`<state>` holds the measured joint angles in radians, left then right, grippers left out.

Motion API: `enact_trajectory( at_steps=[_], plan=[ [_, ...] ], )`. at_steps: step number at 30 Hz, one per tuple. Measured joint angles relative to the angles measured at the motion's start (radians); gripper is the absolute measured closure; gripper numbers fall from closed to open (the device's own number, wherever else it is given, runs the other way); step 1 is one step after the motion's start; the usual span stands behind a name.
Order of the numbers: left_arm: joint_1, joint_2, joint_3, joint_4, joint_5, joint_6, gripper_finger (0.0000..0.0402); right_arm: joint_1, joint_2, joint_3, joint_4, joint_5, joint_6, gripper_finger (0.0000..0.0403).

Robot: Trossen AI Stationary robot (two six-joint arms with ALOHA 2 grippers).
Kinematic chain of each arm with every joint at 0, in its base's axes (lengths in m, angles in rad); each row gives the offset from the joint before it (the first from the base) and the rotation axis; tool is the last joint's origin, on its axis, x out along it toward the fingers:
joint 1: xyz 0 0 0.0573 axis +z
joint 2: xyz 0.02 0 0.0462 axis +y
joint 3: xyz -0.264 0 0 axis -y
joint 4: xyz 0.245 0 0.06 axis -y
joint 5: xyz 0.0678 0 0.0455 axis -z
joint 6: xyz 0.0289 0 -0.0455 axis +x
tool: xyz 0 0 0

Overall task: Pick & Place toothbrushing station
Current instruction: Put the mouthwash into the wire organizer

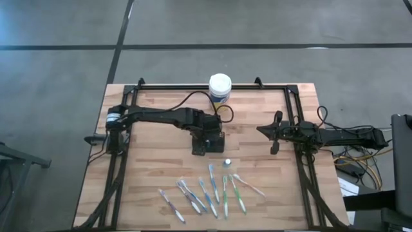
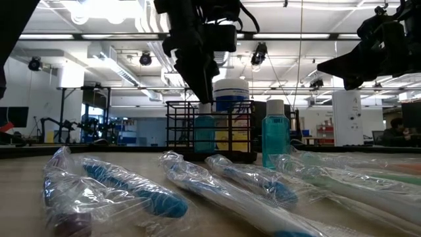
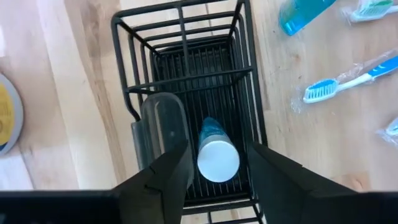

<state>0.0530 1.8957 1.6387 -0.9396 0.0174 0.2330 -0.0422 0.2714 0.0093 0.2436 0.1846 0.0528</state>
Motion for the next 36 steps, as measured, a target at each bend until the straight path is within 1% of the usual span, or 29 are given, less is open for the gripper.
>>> enact_trajectory(
  at_steps=[4,9,11,13,16,18,20,26,27,31,36],
  plan=[
    [0.000,0.000,0.020,-0.024,0.000,-0.005,0.0224,0.000,0.000,0.000,0.000,0.000,0.000,0.0394],
    [0.000,-0.021,0.088,-0.119,0.000,-0.046,0.0224,0.000,0.000,0.000,0.000,0.000,0.002,0.0394],
    [-0.002,-0.058,0.111,-0.159,0.000,-0.073,0.0227,0.000,0.000,0.000,0.000,0.000,0.008,0.0394],
    [-0.004,-0.122,0.111,-0.172,0.000,-0.079,0.0233,0.000,0.000,0.000,0.000,0.000,0.009,0.0394],
    [-0.006,-0.261,0.056,-0.133,0.000,-0.092,0.0248,0.000,0.000,0.000,0.000,-0.001,0.019,0.0394],
    [-0.005,-0.386,-0.030,-0.050,0.000,-0.108,0.0264,0.000,0.000,0.000,-0.001,-0.003,0.022,0.0394],
    [0.000,-0.522,-0.153,0.063,0.003,-0.113,0.0288,0.000,0.000,0.000,-0.004,-0.004,0.031,0.0394],
    [0.010,-0.956,-0.620,0.408,0.052,-0.132,0.0384,0.000,0.000,0.000,-0.004,-0.004,0.036,0.0394],
    [0.010,-1.025,-0.697,0.470,0.054,-0.146,0.0392,0.000,0.000,0.000,-0.003,-0.004,0.036,0.0394],
    [0.012,-1.236,-0.959,0.719,0.045,-0.208,0.0396,0.000,0.000,0.000,-0.002,-0.004,0.036,0.0394],
    [0.011,-1.393,-1.195,0.885,0.043,-0.242,0.0398,0.000,0.000,0.000,0.000,-0.004,0.042,0.0394]
  ],
)
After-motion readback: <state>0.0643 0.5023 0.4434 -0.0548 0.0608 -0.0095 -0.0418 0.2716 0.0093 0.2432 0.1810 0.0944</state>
